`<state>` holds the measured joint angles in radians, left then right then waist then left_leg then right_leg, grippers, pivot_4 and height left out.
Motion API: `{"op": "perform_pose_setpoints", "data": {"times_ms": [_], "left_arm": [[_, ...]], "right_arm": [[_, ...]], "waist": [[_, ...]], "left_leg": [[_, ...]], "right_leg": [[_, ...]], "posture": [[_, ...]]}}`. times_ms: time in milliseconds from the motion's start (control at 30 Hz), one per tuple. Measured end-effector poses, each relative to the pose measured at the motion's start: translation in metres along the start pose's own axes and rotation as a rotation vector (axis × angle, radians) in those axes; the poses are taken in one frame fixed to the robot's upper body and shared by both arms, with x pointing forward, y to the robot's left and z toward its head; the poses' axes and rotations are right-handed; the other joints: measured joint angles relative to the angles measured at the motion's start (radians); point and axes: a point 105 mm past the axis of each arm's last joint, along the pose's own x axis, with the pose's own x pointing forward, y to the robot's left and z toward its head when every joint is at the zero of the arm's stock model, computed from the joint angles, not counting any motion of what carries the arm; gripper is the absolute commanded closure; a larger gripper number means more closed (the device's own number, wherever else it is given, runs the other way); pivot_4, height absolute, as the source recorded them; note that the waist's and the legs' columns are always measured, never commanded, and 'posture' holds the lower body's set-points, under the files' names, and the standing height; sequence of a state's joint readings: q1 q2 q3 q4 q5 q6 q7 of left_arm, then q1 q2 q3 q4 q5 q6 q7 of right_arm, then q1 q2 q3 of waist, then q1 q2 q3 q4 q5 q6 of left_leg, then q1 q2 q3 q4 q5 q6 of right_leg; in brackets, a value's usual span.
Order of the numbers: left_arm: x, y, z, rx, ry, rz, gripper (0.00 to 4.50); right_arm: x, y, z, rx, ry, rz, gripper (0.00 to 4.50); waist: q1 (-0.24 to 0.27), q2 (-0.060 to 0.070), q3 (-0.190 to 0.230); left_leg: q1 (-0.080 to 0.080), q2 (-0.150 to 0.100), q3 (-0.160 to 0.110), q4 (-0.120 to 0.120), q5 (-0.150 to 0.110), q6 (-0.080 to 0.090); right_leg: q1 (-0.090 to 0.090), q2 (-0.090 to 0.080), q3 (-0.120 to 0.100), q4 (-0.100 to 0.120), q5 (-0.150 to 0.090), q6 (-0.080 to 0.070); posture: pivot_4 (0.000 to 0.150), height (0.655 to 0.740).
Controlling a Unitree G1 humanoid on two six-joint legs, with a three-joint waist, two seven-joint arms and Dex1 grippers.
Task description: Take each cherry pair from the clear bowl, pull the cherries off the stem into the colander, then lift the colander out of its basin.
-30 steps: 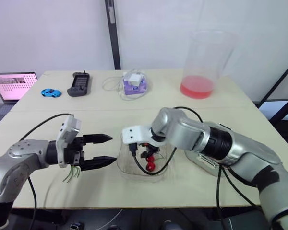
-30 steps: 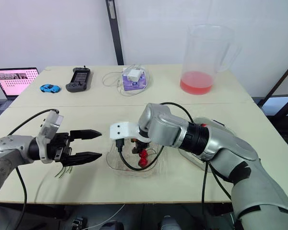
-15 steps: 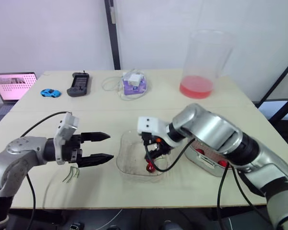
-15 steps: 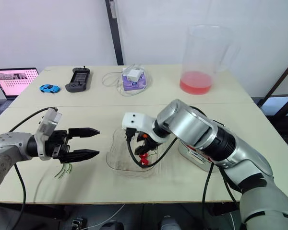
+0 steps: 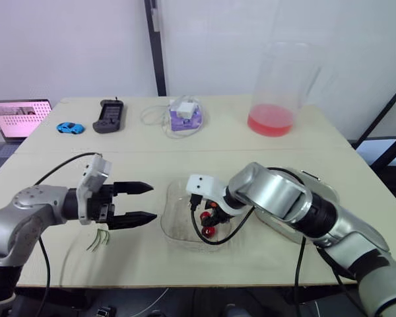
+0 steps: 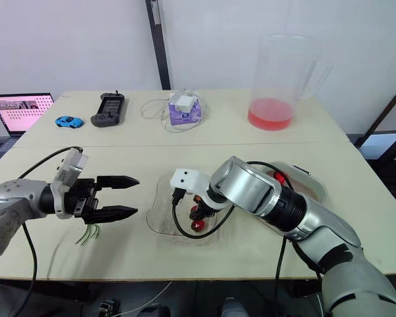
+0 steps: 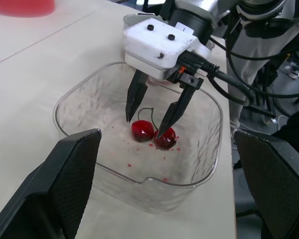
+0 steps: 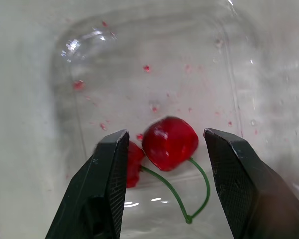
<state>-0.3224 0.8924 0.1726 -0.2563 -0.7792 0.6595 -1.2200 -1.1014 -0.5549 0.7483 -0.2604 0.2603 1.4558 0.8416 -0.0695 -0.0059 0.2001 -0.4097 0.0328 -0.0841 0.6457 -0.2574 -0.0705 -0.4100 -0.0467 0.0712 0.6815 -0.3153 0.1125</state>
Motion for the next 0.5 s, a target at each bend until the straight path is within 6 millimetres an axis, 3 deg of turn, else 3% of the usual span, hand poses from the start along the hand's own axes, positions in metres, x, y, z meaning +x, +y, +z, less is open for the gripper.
{"op": "perform_pose_setpoints", "data": {"times_ms": [133,267,500], "left_arm": [[0.000,0.000,0.000,0.001,0.002,0.001,0.00],[0.000,0.000,0.000,0.001,0.003,0.000,0.00],[0.000,0.000,0.001,0.004,0.002,0.000,0.00]], "right_arm": [[0.002,-0.001,-0.004,0.008,0.019,-0.003,1.90],[0.003,-0.001,-0.004,0.006,0.022,-0.006,3.11],[0.001,0.000,0.006,-0.045,-0.005,-0.003,3.11]], "waist": [[0.000,0.000,0.000],[0.000,0.000,0.000],[0.000,0.000,0.000]], "left_leg": [[0.000,0.000,0.000,0.000,0.000,0.000],[0.000,0.000,0.000,0.000,0.000,0.000],[0.000,0.000,0.000,0.000,0.000,0.000]], "right_leg": [[0.000,0.000,0.000,0.000,0.000,0.000],[0.000,0.000,0.000,0.000,0.000,0.000],[0.000,0.000,0.000,0.000,0.000,0.000]], "posture": [[0.150,0.7332],[0.150,0.7332],[0.150,0.7332]]}}
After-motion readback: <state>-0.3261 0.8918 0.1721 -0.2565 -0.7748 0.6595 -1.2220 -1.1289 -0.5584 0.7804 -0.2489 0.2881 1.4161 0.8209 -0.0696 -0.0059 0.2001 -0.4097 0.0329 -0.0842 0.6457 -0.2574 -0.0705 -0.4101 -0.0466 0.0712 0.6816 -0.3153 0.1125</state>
